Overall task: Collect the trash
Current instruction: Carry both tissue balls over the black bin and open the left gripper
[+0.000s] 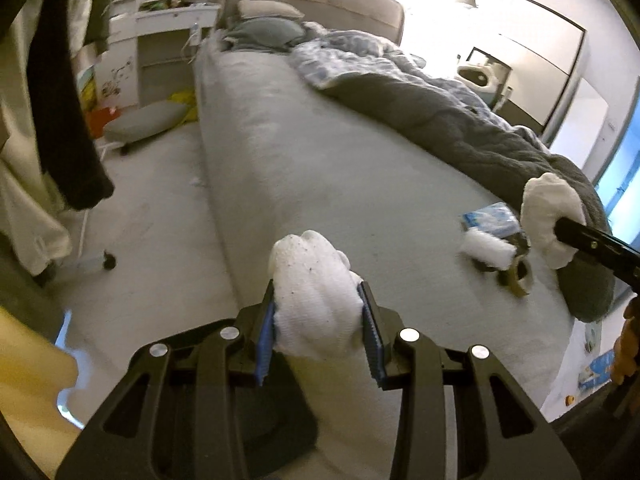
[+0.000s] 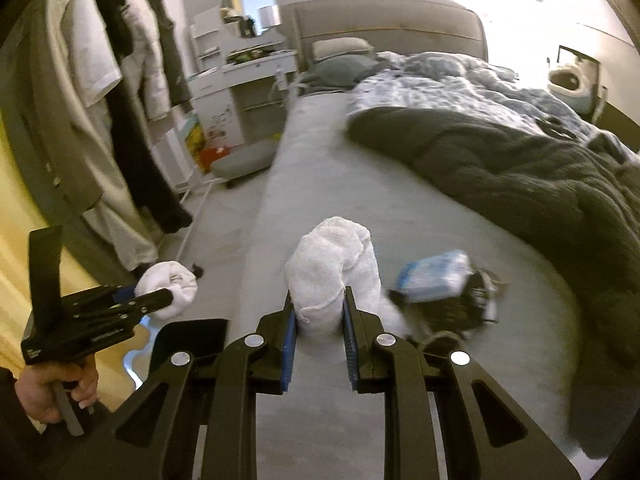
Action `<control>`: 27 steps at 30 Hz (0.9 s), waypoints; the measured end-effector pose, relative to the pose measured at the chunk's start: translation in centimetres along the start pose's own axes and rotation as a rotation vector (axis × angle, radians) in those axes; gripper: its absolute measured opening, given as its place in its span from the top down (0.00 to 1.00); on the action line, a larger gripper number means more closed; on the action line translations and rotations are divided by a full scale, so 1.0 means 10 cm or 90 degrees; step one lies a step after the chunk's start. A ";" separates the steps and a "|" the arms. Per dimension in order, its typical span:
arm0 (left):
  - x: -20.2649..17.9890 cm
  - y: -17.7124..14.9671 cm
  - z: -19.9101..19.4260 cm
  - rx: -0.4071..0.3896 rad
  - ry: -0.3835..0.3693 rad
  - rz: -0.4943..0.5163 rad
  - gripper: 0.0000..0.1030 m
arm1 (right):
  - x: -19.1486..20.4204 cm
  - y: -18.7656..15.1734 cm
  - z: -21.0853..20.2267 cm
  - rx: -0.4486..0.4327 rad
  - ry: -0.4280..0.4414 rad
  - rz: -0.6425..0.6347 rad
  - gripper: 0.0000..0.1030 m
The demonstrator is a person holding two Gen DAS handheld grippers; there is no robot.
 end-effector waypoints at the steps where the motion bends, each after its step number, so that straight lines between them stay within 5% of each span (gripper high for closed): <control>1: 0.04 -0.02 0.01 0.005 0.005 -0.002 0.60 | 0.06 0.01 0.01 0.002 0.005 -0.004 0.80; 27: 0.97 -0.54 0.40 0.200 0.078 -0.055 0.60 | 1.25 -0.01 0.81 0.104 0.118 -0.094 0.80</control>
Point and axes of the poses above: each gripper's, at about its wrist camera, not at the fingertips, and z roughly the way its jaws point, x to its left, y to its top, the point moved 1 cm from there along z, roughly the way its jaws point, and after that the axes turned 1 degree about -z, right-handed, at the moved point
